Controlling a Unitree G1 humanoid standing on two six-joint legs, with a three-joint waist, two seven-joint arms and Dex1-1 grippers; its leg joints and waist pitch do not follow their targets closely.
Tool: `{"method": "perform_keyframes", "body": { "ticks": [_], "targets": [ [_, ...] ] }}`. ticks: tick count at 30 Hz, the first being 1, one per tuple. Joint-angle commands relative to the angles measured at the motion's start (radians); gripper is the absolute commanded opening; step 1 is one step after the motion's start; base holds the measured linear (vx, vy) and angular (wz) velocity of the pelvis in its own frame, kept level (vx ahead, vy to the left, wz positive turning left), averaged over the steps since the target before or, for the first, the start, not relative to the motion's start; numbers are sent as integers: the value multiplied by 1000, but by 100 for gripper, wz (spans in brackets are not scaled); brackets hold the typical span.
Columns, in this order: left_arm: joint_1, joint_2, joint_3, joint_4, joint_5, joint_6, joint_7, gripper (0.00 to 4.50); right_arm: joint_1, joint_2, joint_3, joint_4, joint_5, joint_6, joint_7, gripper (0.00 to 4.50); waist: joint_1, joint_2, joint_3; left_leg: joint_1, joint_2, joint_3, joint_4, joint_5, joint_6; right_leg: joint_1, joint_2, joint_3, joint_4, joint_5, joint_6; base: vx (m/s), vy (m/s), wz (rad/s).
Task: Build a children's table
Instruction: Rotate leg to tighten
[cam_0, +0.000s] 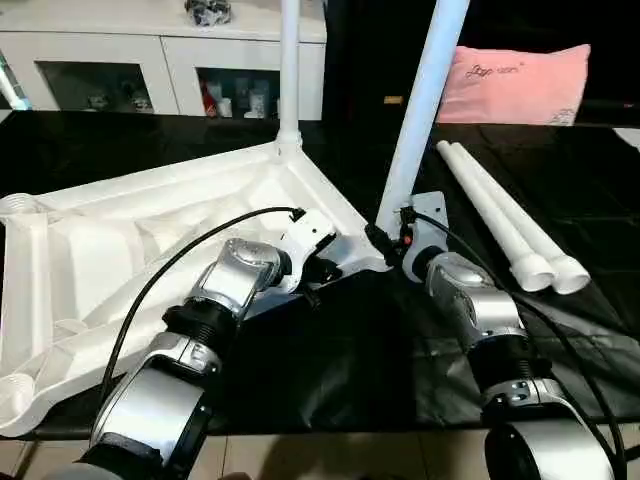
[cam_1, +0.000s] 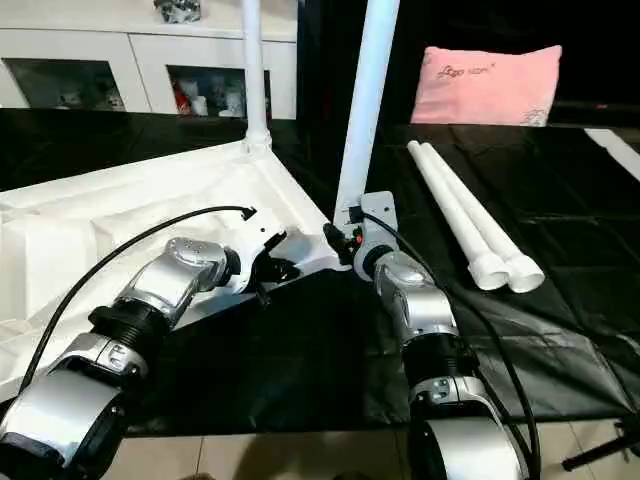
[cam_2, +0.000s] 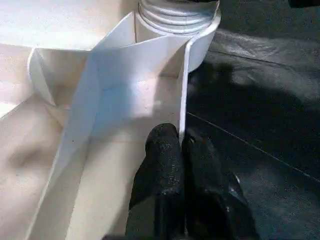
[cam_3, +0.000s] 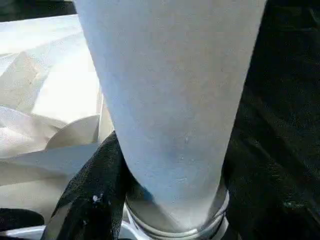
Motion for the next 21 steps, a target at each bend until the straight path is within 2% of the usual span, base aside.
{"method": "perform_keyframes", "body": {
  "ticks": [1,2,3,4,5,8,10,11,14,16,18,19,21],
  "targets": [
    [-36,-21,6,-83,-29,-55,16,0,46,75,84,28,22,4,78,296,6,0,-74,2,47,-14,-67,-183,48,48,-78,63,-65,-238,-193,0,0,0],
    [-32,-15,7,-85,-30,-55,13,0,48,72,83,29,15,-7,77,314,10,-1,-75,0,49,-14,-67,-163,55,49,-78,64,-63,-222,-195,0,0,0],
    [-16,9,-1,-95,-24,-81,-13,0,64,51,85,18,3,-40,92,318,10,-1,-77,-2,48,-15,-66,-145,62,52,-78,63,-59,-203,-199,0,0,0],
    [-16,9,-1,-95,-24,-81,-13,0,64,51,85,18,3,-40,92,318,9,0,-78,-5,50,-15,-66,-128,67,54,-76,63,-55,-178,-204,0,0,0],
    [1,34,-8,-103,-17,-97,-42,0,83,31,78,-2,9,-62,124,345,9,2,-79,-4,50,-15,-65,-120,69,54,-76,63,-53,-163,-208,0,0,0],
    [20,68,-12,-107,-17,-111,-83,0,118,-7,77,-48,22,-89,191,364,8,-2,-80,-7,51,-13,-62,-113,86,53,-74,64,-49,-138,-219,0,0,0],
    [30,92,-20,-112,-18,-124,-121,0,143,-44,82,-85,37,-104,256,374,10,1,-76,-7,53,-13,-63,-127,89,49,-73,64,-52,-155,-217,0,0,0],
    [36,109,-25,-116,-19,-131,-147,0,161,-72,85,-111,47,-117,306,398,10,0,-76,-8,53,-13,-62,-132,90,50,-72,63,-53,-162,-215,0,0,0],
    [46,135,-38,-116,-19,-163,-189,0,186,-115,95,-150,61,-134,385,412,11,0,-75,-8,54,-14,-64,-157,83,50,-74,63,-57,-193,-210,0,0,0],
    [57,170,-57,-115,-20,-203,-254,0,211,-170,99,-198,83,-140,486,446,12,-1,-76,-8,55,-14,-63,-157,83,50,-73,64,-54,-193,-207,0,0,0],
    [61,184,-65,-113,-20,-218,-279,0,220,-196,99,-217,92,-139,530,449,14,0,-75,-8,56,-14,-63,-159,87,49,-73,64,-53,-184,-212,0,0,0],
    [70,209,-76,-107,-25,-272,-342,0,234,-258,111,-254,106,-147,615,449,18,-3,-74,-8,56,-13,-62,-163,90,50,-73,64,-55,-191,-209,0,0,0],
    [76,221,-82,-112,-31,-291,-379,0,237,-283,116,-266,106,-157,648,449,22,1,-73,-6,57,-13,-63,-165,87,47,-74,65,-55,-202,-207,0,0,0]
  ]
}}
